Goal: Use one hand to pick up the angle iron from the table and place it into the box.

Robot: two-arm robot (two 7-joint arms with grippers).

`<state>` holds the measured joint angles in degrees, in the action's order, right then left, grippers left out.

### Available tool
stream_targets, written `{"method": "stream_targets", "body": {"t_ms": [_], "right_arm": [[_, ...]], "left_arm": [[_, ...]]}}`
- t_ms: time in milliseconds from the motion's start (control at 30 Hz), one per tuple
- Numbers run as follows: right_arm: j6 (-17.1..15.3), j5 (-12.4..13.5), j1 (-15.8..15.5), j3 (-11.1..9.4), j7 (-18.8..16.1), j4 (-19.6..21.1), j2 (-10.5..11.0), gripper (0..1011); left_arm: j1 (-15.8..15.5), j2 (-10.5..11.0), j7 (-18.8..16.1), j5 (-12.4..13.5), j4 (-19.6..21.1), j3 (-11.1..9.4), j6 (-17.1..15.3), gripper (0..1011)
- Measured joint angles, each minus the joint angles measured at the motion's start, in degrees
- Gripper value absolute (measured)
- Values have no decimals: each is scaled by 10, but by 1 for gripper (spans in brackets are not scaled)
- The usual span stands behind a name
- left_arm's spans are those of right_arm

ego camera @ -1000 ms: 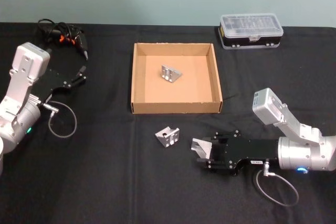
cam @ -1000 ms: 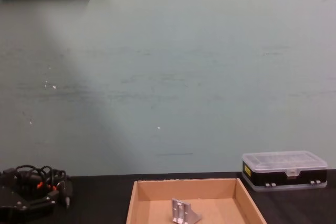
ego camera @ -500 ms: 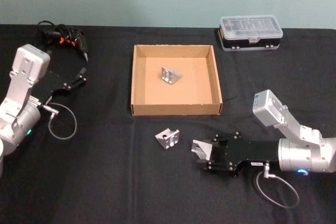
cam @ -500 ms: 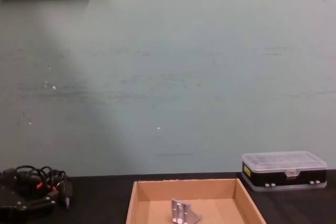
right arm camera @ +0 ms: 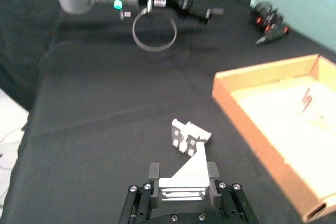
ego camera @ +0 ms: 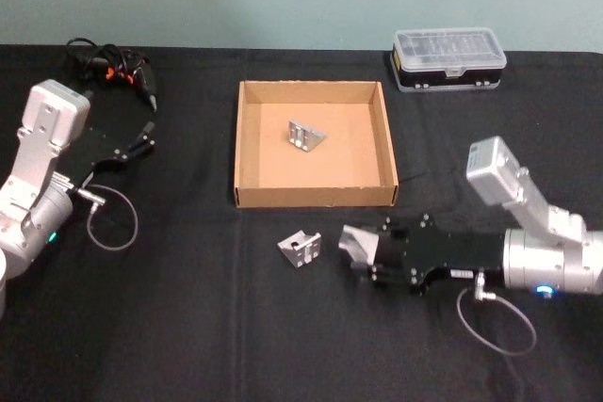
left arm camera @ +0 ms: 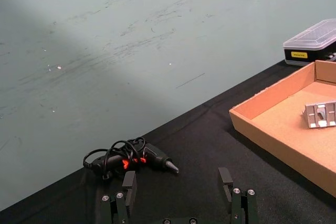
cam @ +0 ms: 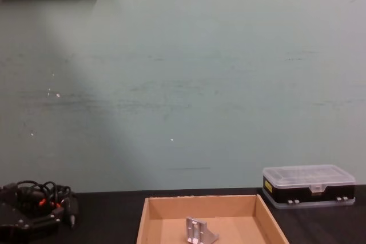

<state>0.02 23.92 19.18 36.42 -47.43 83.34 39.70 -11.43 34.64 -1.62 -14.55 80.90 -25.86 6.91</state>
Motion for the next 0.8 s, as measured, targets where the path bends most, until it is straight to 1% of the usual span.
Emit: {"method": "stream_targets", "body": {"t_ms": [133,367,567,800], "right_arm": [[-8,18,9,-11,0,9,-2,530],[-20,39,26,-25,8,13,-8,530],[-25,48,38,-29,16,13,-12,530],[-32,50,45,-31,33,12,-17,530]], "left_arm": [[0,0,0,0,0,0,0,1011],[0,0,0,0,0,0,0,1011],[0,0,0,0,0,0,0,1011],[0,0,0,0,0,0,0,1011]]}}
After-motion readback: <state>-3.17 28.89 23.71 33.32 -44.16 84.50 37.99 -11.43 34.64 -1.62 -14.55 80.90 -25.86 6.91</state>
